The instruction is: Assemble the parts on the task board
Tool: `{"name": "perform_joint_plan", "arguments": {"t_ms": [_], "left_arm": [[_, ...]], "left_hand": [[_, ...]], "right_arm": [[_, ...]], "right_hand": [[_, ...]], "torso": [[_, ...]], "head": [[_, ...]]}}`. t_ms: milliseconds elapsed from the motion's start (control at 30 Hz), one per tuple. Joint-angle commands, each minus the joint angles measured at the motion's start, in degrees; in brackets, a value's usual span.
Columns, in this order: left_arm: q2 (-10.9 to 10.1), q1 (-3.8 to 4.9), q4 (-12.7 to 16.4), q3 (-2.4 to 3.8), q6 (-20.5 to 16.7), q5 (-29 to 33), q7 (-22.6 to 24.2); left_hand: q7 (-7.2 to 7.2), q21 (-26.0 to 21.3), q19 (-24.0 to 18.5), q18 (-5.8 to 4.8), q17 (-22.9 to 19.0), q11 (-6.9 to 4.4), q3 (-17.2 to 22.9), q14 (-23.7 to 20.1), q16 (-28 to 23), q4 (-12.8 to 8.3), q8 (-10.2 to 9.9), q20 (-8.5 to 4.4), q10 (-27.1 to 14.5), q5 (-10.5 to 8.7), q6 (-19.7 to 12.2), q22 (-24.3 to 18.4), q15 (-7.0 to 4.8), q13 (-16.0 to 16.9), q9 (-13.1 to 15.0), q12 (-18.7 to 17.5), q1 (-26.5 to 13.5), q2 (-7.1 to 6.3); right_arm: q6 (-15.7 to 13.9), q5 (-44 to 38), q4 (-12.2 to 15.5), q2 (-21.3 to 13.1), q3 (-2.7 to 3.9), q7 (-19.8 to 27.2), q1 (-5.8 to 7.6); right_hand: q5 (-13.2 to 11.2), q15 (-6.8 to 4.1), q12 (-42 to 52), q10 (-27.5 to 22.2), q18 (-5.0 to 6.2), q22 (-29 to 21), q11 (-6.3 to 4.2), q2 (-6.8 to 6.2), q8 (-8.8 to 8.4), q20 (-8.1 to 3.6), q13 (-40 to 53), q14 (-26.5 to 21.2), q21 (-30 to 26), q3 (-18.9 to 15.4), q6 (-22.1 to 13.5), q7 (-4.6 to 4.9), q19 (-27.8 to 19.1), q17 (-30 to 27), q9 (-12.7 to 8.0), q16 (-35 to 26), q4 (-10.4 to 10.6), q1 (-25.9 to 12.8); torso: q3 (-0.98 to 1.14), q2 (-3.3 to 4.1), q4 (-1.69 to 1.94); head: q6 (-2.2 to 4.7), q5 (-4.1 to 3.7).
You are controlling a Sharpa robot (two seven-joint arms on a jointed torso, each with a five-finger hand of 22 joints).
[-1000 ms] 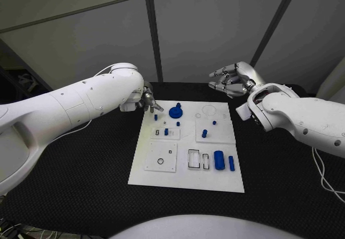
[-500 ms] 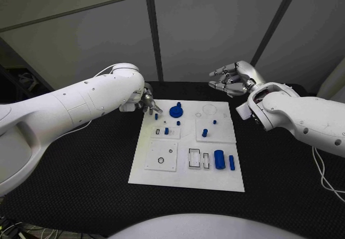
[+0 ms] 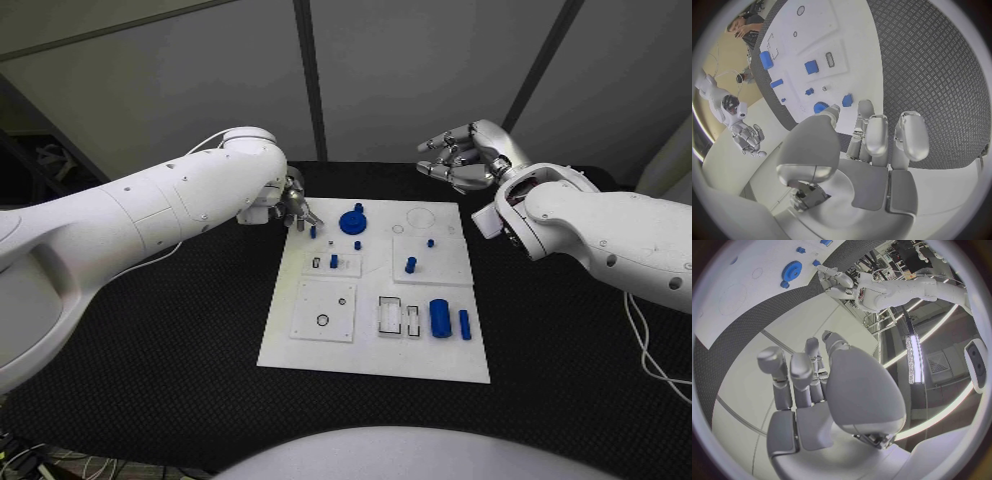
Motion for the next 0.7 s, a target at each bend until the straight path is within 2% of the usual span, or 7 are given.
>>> {"name": "perform_joint_plan", "arguments": {"t_ms": [33, 533, 700], "left_arm": [[0.1, -0.06, -0.1, 0.02, -0.4, 0.6, 0.1], [0.5, -0.46, -0.3, 0.02, -0.8, 1.6, 0.2], [0.6, -0.53, -0.4, 0.02, -1.5, 2.4, 0.3]], "left_hand": [[-0.01, 0.0, 0.2, 0.68, -0.1, 0.05, 0.2, 0.7, -0.1, -0.3, 0.4, -0.18, 0.3, 0.03, 0.5, 4.6, -0.21, -0.2, 0.1, 0.1, 0.3, 0.1], [-0.08, 0.1, 0.3, 0.65, -0.1, -0.02, 0.4, 0.7, 0.0, -0.4, 0.5, -0.24, 0.3, 0.02, 0.6, 4.7, -0.27, -0.1, 0.1, 0.3, 1.3, 0.19], [-0.11, 0.0, 0.2, 0.66, -0.1, -0.07, 0.9, 0.7, -0.1, -0.4, 0.5, -0.31, 0.2, 0.01, 0.5, 4.7, -0.32, -0.3, 0.1, 0.2, 2.4, 0.85]], "right_arm": [[0.4, 0.0, 0.0, 0.1, 0.03, 0.3, 0.1], [0.5, 0.0, -0.1, 0.3, 0.03, 0.3, 0.1], [0.6, 0.0, -0.1, 0.4, 0.03, 0.3, 0.1]], "right_hand": [[0.3, -0.11, 0.0, -0.3, 0.57, 0.0, 0.0, -0.17, -0.29, -0.11, 0.1, 0.4, -0.3, 0.3, -0.3, 0.06, -0.2, 0.1, 0.1, -0.2, -0.1, -0.2], [0.4, -0.11, 0.1, -0.3, 0.56, 0.0, 0.0, -0.13, -0.25, -0.11, 0.1, 0.4, -0.3, 0.4, -0.3, 0.06, -0.2, 0.1, 0.1, -0.2, -0.1, -0.2], [0.4, -0.11, 0.1, -0.3, 0.56, 0.0, 0.0, -0.13, -0.25, -0.11, 0.1, 0.4, -0.3, 0.4, -0.3, 0.06, -0.2, 0.1, 0.1, -0.2, -0.1, -0.2]], "torso": [[-0.05, -0.02, -0.03], [-0.02, -0.02, -0.02], [0.01, -0.05, -0.05]], "head": [[-0.06, 0.0], [-0.48, 0.03], [-0.47, 0.08]]}}
